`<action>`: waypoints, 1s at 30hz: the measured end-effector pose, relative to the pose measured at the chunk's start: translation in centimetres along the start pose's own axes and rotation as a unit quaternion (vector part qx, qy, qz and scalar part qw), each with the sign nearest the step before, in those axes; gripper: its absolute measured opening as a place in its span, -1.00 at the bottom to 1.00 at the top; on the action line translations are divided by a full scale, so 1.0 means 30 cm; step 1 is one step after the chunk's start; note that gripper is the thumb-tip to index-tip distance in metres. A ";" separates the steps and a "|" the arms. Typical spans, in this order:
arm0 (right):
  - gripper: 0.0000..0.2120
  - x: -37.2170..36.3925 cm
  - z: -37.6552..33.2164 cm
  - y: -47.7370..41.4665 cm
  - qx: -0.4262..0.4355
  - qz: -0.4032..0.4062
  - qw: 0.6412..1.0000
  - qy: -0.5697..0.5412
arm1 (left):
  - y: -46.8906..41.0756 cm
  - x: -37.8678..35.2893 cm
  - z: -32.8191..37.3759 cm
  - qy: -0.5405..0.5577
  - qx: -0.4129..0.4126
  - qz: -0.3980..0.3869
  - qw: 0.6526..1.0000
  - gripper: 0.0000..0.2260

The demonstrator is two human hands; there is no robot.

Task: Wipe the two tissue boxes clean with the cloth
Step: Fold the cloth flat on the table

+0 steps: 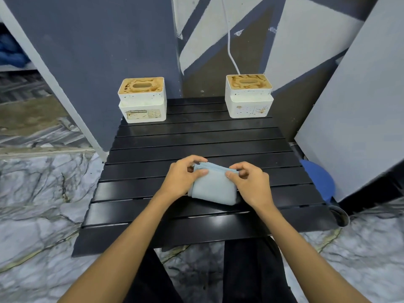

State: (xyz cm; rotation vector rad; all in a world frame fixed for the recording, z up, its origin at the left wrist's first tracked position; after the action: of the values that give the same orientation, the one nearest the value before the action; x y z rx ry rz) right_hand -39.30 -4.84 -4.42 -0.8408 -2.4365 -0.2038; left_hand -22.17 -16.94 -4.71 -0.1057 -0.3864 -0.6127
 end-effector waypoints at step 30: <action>-0.67 0.226 0.177 0.220 -0.069 0.079 0.967 0.232 | 0.115 -0.293 0.094 -0.009 -0.030 0.026 0.999 -0.66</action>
State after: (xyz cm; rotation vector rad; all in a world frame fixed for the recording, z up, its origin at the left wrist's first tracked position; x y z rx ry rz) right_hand -42.10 5.59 -5.41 -0.9247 -1.9263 -0.4600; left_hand -27.66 -8.80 -5.42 -0.1785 -0.3822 -0.5723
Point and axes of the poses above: each hand's wrist, its own y-axis away from the middle knuckle, its own x-axis out of the back of the hand, z = x × y, the point moved 8 cm from there along -y, towards the middle knuckle, and after that the axes turned 3 degrees about y, right-handed, at the moved point
